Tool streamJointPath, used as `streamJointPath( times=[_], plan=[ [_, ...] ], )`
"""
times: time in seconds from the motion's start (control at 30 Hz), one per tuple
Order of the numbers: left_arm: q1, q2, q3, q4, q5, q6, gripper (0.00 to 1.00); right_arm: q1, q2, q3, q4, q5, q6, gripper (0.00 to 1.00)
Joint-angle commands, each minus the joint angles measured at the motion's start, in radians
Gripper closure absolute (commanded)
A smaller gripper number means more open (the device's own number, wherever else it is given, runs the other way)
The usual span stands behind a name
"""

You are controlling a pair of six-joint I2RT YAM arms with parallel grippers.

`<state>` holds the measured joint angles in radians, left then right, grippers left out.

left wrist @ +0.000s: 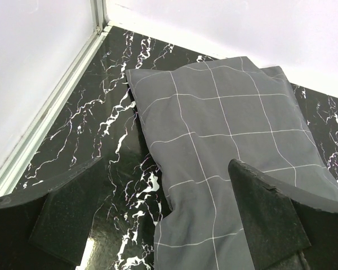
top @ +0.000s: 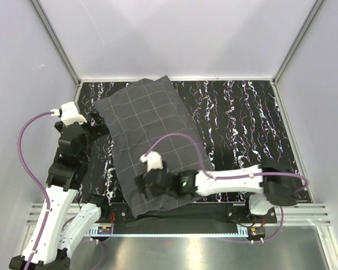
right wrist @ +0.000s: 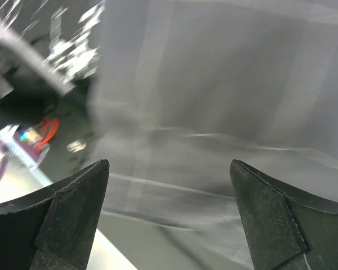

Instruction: Remove the pillowcase from the pillow

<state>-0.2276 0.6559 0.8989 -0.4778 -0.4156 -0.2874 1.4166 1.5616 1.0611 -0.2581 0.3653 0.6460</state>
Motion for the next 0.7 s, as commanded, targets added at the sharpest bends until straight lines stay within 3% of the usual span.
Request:
streamJointPath(
  times=[0.0,0.3,0.53,0.63,0.67],
  plan=[
    [0.001,0.007,0.023,0.021,-0.015,-0.010,0.01,0.097,0.103,0.117,0.053,0.013,0.076,0.04],
    [0.001,-0.006,0.017,0.027,-0.005,-0.001,0.01,0.182,0.227,0.198,-0.025,0.036,0.194,0.02],
    [0.001,-0.015,0.018,0.031,0.009,-0.001,0.01,0.234,0.426,0.327,-0.159,0.081,0.239,0.09],
    [0.001,-0.013,0.017,0.031,0.012,0.002,0.01,0.237,0.480,0.365,-0.261,0.136,0.288,0.21],
    [0.001,-0.013,0.017,0.031,0.014,0.001,0.01,0.237,0.489,0.367,-0.285,0.168,0.317,0.37]
  ],
)
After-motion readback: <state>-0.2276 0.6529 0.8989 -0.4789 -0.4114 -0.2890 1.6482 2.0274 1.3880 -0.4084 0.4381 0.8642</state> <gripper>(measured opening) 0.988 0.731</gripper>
